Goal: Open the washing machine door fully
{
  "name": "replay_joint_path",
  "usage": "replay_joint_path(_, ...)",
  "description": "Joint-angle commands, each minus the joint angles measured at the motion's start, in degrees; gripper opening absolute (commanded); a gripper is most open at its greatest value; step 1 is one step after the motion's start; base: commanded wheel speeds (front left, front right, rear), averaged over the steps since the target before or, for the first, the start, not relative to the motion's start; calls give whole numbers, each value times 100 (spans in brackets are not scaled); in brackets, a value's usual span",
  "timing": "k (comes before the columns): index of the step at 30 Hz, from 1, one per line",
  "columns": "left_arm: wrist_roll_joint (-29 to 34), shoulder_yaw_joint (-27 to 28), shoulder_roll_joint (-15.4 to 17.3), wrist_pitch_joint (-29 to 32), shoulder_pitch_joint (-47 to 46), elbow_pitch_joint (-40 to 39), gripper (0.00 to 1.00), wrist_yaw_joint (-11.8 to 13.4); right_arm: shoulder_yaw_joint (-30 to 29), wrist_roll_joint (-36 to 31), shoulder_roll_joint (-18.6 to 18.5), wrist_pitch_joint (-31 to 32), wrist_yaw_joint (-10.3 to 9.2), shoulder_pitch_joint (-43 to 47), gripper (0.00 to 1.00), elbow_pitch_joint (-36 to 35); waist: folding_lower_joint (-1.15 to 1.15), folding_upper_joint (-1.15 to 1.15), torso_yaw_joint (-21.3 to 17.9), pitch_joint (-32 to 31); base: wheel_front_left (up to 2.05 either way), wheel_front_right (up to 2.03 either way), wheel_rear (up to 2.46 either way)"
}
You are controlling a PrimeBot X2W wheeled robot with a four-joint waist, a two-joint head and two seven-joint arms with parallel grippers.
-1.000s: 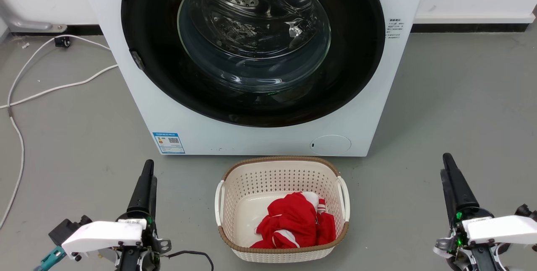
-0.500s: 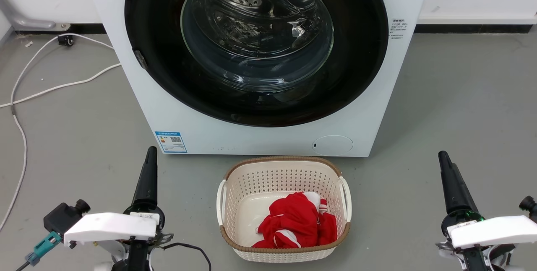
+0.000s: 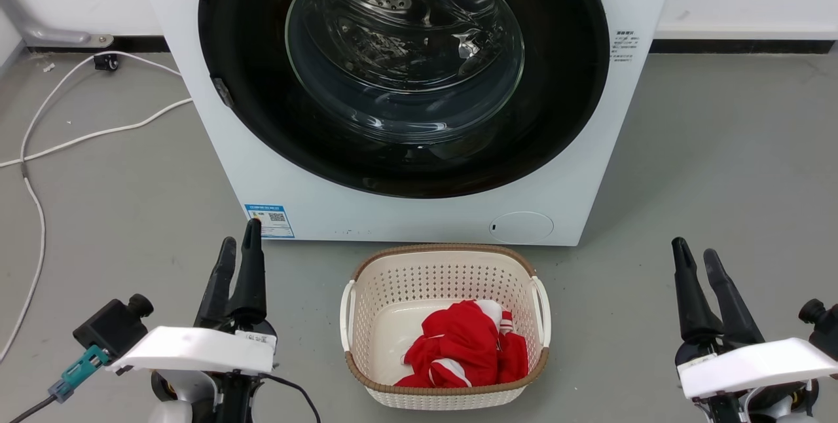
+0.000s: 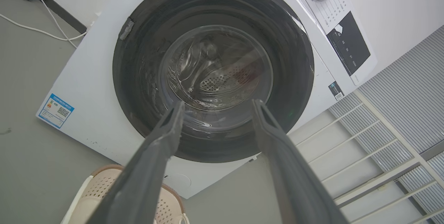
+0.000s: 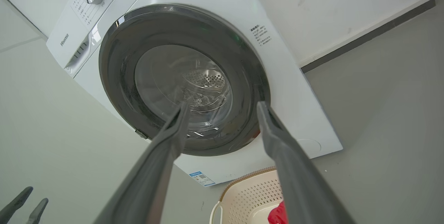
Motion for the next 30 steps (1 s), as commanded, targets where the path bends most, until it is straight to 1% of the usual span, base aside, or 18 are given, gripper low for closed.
replay_joint_path(1, 255, -38, 29, -66, -14, -101, 100, -14, 9, -261, 6, -17, 0, 7, 100, -142, 0, 0, 5, -1, 0, 0, 0)
replay_joint_path(13, 1495, -85, 65, -266, 49, -20, 100, -2, -21, -1234, 14, 154, 0, 157, 100, -276, 0, 0, 21, -13, 0, 0, 0)
replay_joint_path(22, 2345, -136, 89, -407, 56, 33, 100, 107, -85, -1877, 20, 197, 0, 243, 100, -355, 0, 0, 14, -23, 0, 0, 0)
replay_joint_path(30, 2933, -197, 137, -517, 53, 72, 100, 227, -143, -2408, 25, 224, 0, 330, 100, -427, 0, 0, 17, -33, 0, 0, 0)
